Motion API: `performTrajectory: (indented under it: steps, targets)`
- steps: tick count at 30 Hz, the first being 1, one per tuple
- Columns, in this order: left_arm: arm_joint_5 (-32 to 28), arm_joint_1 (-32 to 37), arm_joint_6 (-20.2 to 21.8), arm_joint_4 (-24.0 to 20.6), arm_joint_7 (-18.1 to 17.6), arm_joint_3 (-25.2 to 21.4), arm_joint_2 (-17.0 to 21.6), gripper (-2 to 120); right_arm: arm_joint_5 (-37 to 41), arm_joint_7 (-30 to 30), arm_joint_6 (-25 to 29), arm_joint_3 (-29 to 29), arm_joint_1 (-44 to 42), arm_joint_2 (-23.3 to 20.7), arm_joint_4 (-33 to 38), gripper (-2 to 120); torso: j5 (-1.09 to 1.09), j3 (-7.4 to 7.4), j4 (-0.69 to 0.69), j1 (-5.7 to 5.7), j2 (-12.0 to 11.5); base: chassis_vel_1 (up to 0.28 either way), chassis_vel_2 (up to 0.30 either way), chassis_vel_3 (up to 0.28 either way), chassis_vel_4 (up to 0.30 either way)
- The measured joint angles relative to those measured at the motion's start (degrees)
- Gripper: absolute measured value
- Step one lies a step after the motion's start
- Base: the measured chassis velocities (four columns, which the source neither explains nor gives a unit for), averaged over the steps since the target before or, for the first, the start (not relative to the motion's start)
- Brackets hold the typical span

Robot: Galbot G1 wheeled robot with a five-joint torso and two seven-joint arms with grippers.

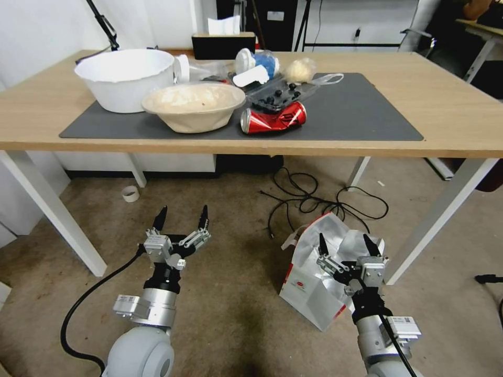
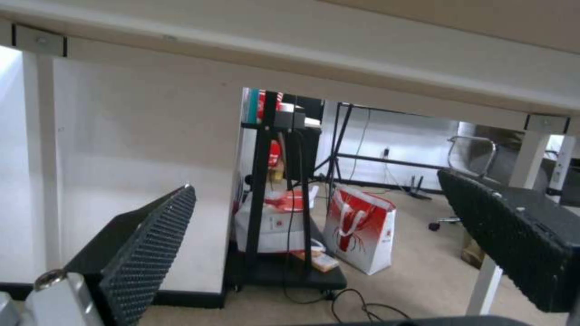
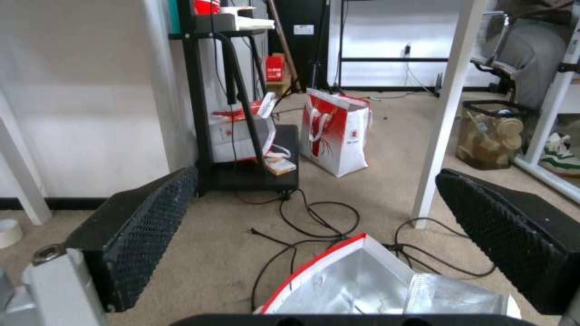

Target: Pick up the food delivery bag from the floor and place it on the table.

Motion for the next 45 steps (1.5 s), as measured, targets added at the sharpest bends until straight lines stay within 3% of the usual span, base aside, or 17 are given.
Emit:
performTrajectory:
  steps: [45]
  targets:
    - [-1.11,-0.44,-0.02,0.09,0.38,-0.44,1.44,100,-0.78,-0.39,-0.12,0.48,-0.8,0.32,0.84,99,0.0,-8.13,0.0,-1.82,-9.96,0.0,0.0,0.0,0.0]
